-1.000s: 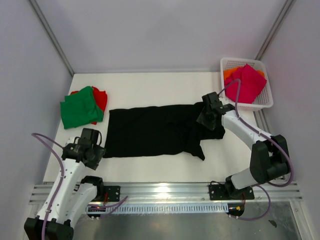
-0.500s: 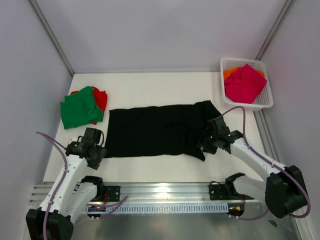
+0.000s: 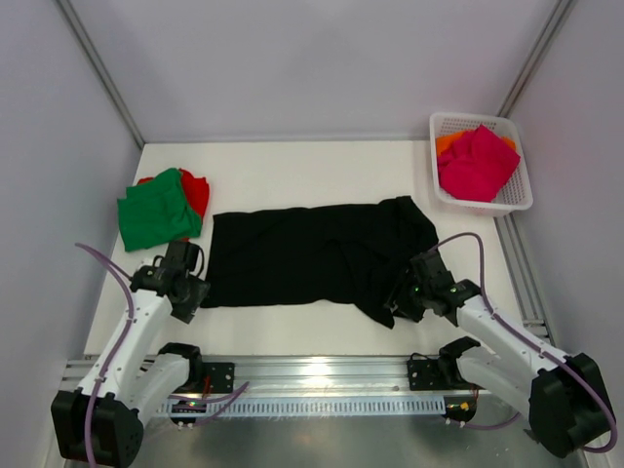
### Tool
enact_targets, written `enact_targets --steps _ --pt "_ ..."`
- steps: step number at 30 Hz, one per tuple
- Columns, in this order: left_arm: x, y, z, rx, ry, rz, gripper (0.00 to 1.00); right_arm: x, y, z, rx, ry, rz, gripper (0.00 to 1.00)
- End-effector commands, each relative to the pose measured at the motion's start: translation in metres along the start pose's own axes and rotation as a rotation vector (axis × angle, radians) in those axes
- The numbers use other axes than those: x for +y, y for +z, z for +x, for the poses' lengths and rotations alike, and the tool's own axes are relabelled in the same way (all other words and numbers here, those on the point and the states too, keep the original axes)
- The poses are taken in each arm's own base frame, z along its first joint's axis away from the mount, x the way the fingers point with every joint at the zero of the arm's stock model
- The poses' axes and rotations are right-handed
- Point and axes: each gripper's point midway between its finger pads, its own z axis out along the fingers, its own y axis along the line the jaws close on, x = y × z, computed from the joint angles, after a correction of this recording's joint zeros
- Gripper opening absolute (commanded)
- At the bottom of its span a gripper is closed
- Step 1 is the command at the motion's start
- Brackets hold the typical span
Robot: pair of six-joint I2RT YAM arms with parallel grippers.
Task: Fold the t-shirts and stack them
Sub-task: Grap the side of the flattened tshirt closest away from the robot with both arms
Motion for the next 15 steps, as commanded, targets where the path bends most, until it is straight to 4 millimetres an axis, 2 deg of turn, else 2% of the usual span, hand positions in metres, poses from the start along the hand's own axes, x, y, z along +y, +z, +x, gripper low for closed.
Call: enact_targets --steps 1,6,12,14,15 --pt "-0.013 -0.005 -0.009 -0.029 -0.004 0.038 0.56 0.004 -0.002 0.002 0.000 -0.010 -0.029 0.51" --pt "-0.012 -0.006 -0.009 -0.030 -0.003 0.034 0.56 -0.005 0.006 0.009 0.019 0.014 -0.014 0.51" --pt "-0.012 -0.011 -0.017 -0.064 0.004 0.036 0.56 -0.005 0.010 0.005 0.014 0.010 -0.001 0.50" --pt "-0.010 -0.012 -0.019 -0.072 0.014 0.027 0.56 -0.006 0.012 0.003 0.009 -0.001 0.010 0.42" --pt "-0.009 -0.013 -0.020 -0.074 0.015 0.025 0.56 -0.005 0.012 0.002 0.008 -0.004 0.011 0.23"
